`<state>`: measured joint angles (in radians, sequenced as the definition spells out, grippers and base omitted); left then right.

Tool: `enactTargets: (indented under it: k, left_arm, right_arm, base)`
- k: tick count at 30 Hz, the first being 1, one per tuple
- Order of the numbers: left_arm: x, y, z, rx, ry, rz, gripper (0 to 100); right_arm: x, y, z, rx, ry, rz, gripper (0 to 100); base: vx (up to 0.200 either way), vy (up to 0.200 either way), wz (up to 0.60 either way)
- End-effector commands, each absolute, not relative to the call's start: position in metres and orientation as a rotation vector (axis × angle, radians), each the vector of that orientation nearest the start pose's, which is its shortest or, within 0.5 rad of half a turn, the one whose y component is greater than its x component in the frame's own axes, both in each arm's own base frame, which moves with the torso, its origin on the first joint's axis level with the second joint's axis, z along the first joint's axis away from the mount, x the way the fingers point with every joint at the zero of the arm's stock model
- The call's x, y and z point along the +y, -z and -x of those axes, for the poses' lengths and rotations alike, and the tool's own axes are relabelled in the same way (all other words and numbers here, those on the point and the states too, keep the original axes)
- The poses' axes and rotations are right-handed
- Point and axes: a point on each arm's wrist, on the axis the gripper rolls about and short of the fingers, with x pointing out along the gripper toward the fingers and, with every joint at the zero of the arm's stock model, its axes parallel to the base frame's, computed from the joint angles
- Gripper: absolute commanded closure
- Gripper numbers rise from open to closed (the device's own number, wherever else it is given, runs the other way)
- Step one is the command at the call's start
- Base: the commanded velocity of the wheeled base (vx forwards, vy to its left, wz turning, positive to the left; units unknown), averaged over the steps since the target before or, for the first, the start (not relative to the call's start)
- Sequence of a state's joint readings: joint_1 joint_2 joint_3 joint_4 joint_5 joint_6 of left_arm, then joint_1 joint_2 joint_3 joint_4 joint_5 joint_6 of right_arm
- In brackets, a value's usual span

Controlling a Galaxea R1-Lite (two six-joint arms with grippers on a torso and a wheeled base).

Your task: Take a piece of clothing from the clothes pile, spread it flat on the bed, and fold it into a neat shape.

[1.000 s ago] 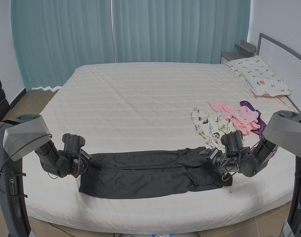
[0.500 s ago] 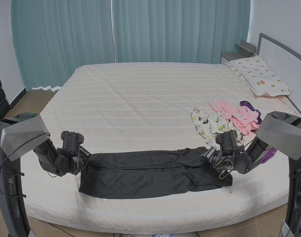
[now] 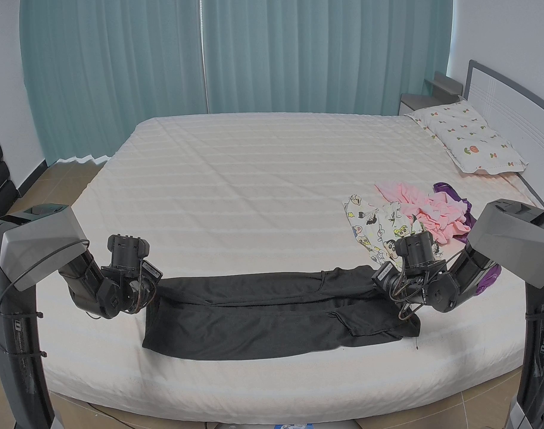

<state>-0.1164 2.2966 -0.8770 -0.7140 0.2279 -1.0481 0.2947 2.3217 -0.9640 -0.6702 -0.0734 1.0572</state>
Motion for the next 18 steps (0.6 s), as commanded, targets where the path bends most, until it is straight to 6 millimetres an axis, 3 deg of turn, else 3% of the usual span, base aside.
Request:
enactTargets:
  k: [1,10,18]
  left_arm:
    - [-0.034,-0.002,-0.376,0.546,-0.458,0.891,100]
    - [-0.034,-0.003,-0.378,0.537,-0.453,0.899,100]
    - [-0.032,-0.009,-0.387,0.365,-0.389,1.011,100]
  right_arm:
    - [0.112,-0.008,-0.381,0.66,0.155,-0.916,100]
    - [0.105,-0.013,-0.388,0.584,0.159,-0.94,100]
    - [0.102,-0.012,-0.398,0.423,0.086,-0.987,100]
  base:
    - [0.0,0.0,0.0]
    - [0.0,0.0,0.0]
    - [0.0,0.0,0.0]
